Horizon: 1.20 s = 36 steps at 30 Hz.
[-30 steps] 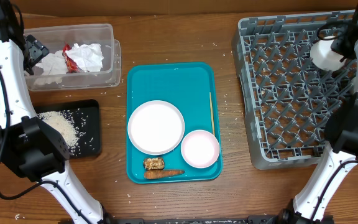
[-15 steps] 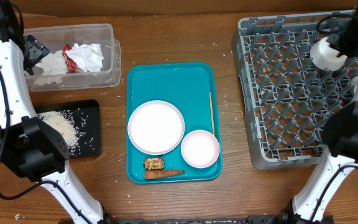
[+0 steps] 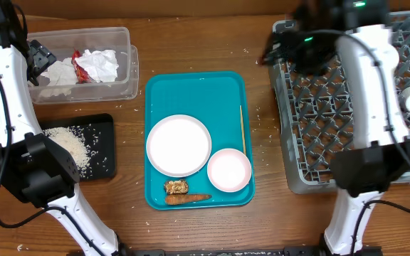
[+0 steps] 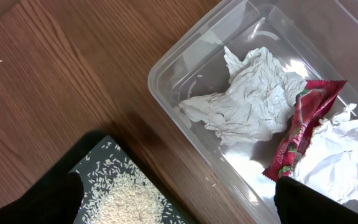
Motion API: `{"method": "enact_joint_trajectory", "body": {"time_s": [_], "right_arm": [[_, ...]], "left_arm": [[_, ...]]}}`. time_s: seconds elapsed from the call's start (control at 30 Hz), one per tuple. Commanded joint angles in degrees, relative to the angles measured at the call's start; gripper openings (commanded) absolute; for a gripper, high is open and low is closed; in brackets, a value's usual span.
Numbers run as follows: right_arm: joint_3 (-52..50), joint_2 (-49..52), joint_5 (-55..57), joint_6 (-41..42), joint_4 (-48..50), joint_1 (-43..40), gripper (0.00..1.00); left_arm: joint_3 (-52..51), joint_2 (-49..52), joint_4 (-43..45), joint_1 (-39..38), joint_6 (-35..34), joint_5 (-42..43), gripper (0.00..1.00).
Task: Sort waste into correct bins and load items into the dishwasher
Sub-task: 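Reach the right gripper to the small pink-rimmed bowl on the teal tray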
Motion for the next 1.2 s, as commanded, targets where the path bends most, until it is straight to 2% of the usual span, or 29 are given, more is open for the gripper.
{"method": "enact_joint_trajectory", "body": {"time_s": [0.0, 0.3, 0.57, 0.73, 0.83, 1.03, 1.17], "right_arm": [[0.46, -0.46, 2.75, -0.17, -1.25, 6.27, 1.00], [-5.07, -0.37, 9.03, 0.70, 0.55, 20.46, 1.00], [-19.67, -0.37, 8.59, 14.86, 1.53, 25.97, 1.00], [-28.13, -0.37, 4.17, 16.63, 6.10, 28.50, 1.00], [-32.79, -0.37, -0.04, 16.68, 9.73, 30.18, 0.96], [-38.99, -0.37, 1.64, 21.22, 13.07, 32.52, 0.84], [-41.57, -0.37, 1.86, 22.93, 14.97, 32.79, 0.70]], "left_arm": [[0.22, -2.14, 0.04, -0.42, -0.98, -0.02, 1.00], [0.22, -2.14, 0.04, -0.44, -0.98, -0.02, 1.00], [0.22, -2.14, 0.04, -0.44, -0.98, -0.02, 1.00], [0.22, -2.14, 0.04, -0.44, -0.98, -0.02, 1.00], [0.22, -2.14, 0.04, -0.44, -0.98, -0.02, 1.00], [0.22, -2.14, 0.04, -0.44, -0.98, -0.02, 1.00], [0.22, -2.14, 0.04, -0.44, -0.98, -0.02, 1.00]]}}
